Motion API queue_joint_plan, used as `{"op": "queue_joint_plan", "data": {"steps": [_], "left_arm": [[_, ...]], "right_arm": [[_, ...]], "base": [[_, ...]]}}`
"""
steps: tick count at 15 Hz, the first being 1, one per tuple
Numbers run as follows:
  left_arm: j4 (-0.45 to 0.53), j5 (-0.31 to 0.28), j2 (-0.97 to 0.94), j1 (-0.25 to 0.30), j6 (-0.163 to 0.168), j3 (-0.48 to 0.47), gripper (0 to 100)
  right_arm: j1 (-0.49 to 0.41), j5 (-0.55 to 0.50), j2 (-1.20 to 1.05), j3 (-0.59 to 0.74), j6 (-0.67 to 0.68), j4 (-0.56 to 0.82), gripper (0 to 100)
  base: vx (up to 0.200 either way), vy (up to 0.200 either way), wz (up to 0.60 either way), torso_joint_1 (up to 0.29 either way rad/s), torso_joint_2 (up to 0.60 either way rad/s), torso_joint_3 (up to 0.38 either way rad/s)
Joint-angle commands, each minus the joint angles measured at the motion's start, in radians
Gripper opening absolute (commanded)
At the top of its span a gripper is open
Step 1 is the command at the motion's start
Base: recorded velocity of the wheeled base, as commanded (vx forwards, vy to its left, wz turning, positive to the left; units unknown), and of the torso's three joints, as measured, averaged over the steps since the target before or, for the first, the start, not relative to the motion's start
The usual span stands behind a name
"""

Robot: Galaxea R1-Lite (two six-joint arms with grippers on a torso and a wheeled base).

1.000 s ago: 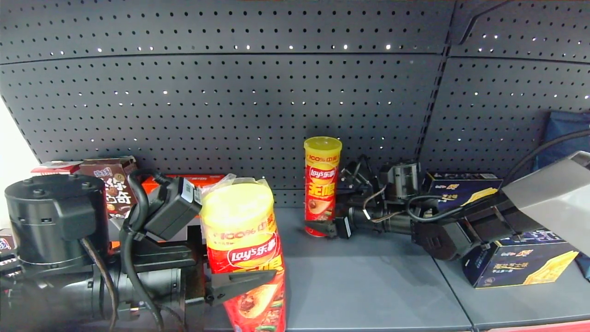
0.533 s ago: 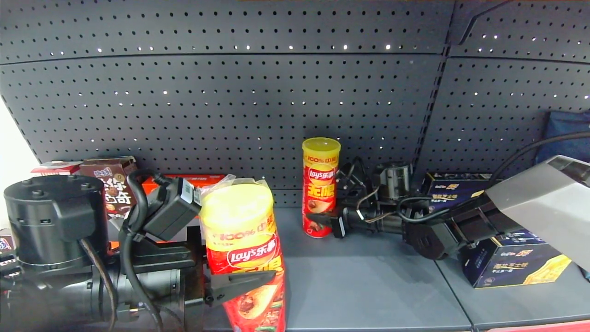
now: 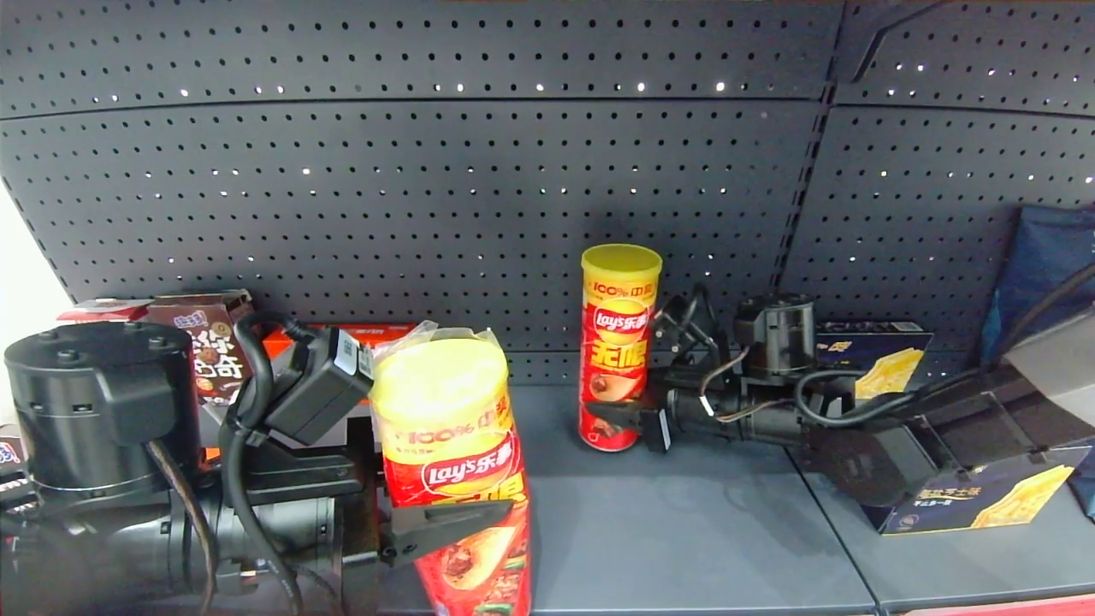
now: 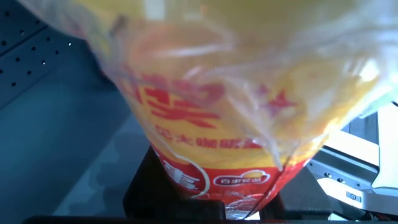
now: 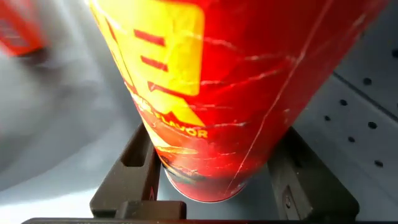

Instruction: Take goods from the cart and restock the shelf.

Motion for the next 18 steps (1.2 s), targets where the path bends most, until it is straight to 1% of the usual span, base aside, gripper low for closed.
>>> {"op": "queue_joint_plan", "data": {"steps": [1,3,4,5,6,7,9,12,14,18], "left_arm": [[0.0,0.0,0.002,-0.001,0.0,-0.002,0],[0.001,0.0,0.002,-0.001,0.0,-0.002,0],[0.001,0.001,0.001,-0.001,-0.001,0.0,0],[0.001,0.001,0.001,-0.002,-0.001,0.001,0],[0.001,0.001,-0.001,-0.004,-0.001,0.001,0],[0.003,0.003,0.001,-0.005,-0.001,0.001,0],[0.003,0.005,0.001,-0.005,-0.001,0.001,0],[0.003,0.008,-0.001,-0.005,-0.001,0.001,0],[0.005,0.008,-0.001,-0.005,-0.001,0.001,0],[0.005,0.008,0.001,-0.005,-0.001,0.0,0]], "right_arm": [[0.02,0.0,-0.123,0.102,0.0,-0.02,0],[0.068,-0.001,-0.209,0.199,0.0,-0.036,0],[0.077,-0.003,-0.225,0.216,0.001,-0.036,0],[0.109,-0.044,-0.26,0.273,0.003,-0.038,0],[0.117,-0.061,-0.266,0.285,0.003,-0.04,0],[0.142,-0.088,-0.281,0.326,0.007,-0.058,0],[0.169,-0.092,-0.291,0.414,0.023,-0.144,0],[0.181,-0.101,-0.288,0.509,0.037,-0.237,0],[0.186,-0.101,-0.288,0.56,0.043,-0.27,0],[0.185,-0.101,-0.257,0.567,0.046,-0.297,0]], "base": [[0.0,0.0,0.0,0.0,0.0,0.0],[0.0,0.0,0.0,0.0,0.0,0.0],[0.0,0.0,0.0,0.0,0.0,0.0],[0.0,0.0,0.0,0.0,0.0,0.0],[0.0,0.0,0.0,0.0,0.0,0.0],[0.0,0.0,0.0,0.0,0.0,0.0],[0.0,0.0,0.0,0.0,0.0,0.0],[0.0,0.0,0.0,0.0,0.0,0.0],[0.0,0.0,0.0,0.0,0.0,0.0],[0.0,0.0,0.0,0.0,0.0,0.0]]}}
